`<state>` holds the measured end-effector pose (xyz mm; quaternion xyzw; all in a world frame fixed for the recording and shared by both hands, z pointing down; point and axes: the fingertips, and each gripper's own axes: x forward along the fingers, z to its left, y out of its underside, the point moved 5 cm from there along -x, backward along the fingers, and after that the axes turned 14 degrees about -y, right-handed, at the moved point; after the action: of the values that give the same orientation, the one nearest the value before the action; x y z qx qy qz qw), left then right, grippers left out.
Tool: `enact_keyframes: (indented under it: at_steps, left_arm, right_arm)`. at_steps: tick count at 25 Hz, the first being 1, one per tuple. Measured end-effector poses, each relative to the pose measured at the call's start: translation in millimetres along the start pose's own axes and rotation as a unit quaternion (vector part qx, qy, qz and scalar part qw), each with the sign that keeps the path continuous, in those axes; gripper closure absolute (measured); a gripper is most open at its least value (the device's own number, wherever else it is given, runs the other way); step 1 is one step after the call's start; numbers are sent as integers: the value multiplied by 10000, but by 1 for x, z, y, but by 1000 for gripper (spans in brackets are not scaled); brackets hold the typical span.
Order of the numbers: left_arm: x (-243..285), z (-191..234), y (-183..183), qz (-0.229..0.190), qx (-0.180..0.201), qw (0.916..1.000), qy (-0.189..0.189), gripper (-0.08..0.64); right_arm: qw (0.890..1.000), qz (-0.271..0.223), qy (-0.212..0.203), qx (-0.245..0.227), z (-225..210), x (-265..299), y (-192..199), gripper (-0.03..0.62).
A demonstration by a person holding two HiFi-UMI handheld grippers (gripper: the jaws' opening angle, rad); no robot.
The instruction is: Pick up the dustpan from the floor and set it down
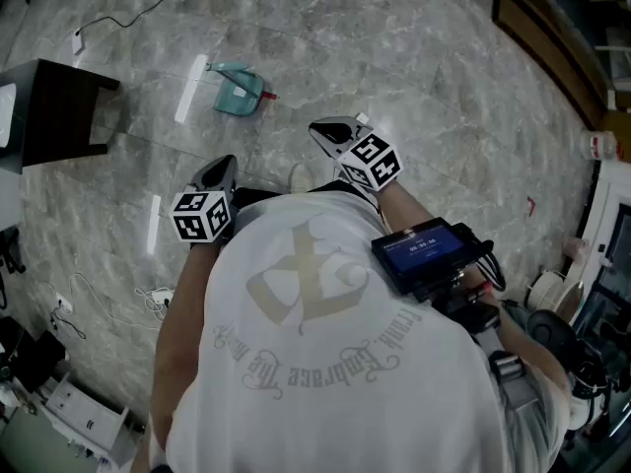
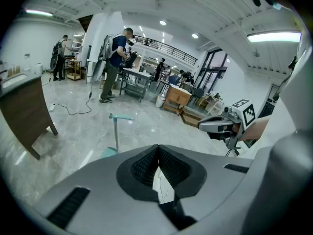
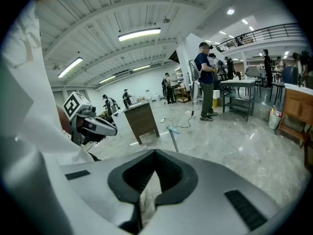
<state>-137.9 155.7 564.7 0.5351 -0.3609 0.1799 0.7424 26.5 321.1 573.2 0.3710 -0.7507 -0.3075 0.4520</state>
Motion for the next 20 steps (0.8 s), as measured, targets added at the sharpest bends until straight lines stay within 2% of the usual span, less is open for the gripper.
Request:
enact_keyframes:
  at_steps: [3,8,12,20]
  left_arm:
    - [-5,1,1,-40,-41,9999,-95,548]
    - [-16,1,8,-35,-125,9996,-231,548]
    - [-18,4,4,-111,-155,9993,-311,548]
    - [-14,12,-18,-266,14,9992,-294,548]
  right_arm:
    - [10000,-52,-55,-37,2,1,0,575]
    - [9990,-420,-140,90,3,1,-7,575]
    - [9994,-255,-215,-87,4,5,-9,575]
    - [9995,-267,83,111,-6,-2,-3,575]
